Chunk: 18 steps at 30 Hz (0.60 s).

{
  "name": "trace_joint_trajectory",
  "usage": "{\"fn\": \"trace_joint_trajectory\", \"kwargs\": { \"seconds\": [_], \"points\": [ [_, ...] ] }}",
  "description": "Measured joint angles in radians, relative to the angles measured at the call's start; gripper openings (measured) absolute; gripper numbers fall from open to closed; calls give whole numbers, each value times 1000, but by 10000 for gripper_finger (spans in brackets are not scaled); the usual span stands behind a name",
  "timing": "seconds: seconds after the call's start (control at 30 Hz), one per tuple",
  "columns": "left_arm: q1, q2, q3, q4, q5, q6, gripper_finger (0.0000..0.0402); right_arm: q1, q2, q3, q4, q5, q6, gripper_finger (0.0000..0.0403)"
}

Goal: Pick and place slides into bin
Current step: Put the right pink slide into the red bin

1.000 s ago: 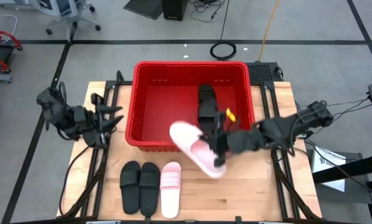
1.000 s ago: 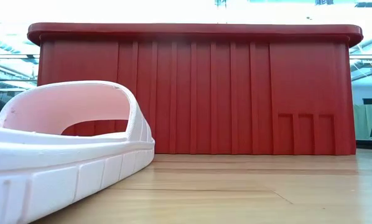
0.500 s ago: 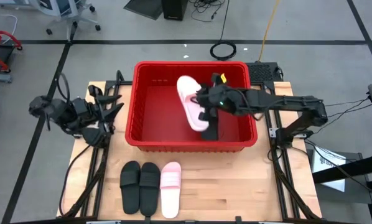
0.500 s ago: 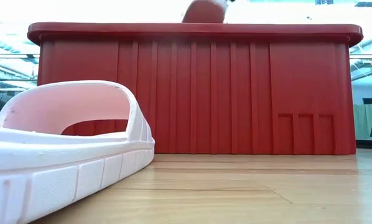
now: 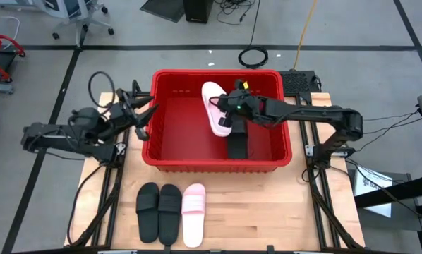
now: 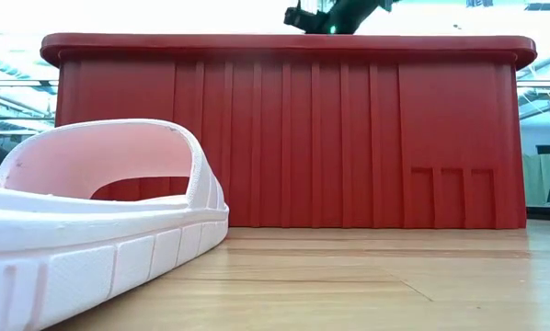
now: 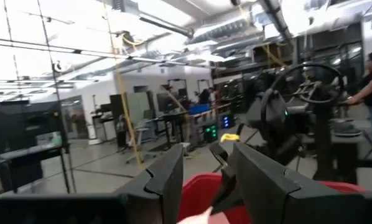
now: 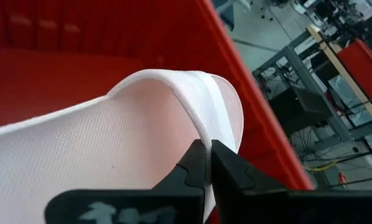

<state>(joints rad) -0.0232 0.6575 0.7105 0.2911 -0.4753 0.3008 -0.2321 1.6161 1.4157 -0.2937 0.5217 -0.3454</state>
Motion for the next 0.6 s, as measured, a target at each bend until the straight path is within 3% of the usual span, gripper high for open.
{"fn": "trace_joint_trajectory", "kwargs": {
  "seconds": [0.17,0.37,0.6],
  "points": [
    [61,31,0,10,65,-13,147,-18,83,-6,59,6,10,0],
    [103,49,0,11,118,-42,147,-24,158,-7,97,127,-31,0],
    [109,50,0,6,119,-36,147,-59,200,-7,99,98,10,0]
  ]
}}
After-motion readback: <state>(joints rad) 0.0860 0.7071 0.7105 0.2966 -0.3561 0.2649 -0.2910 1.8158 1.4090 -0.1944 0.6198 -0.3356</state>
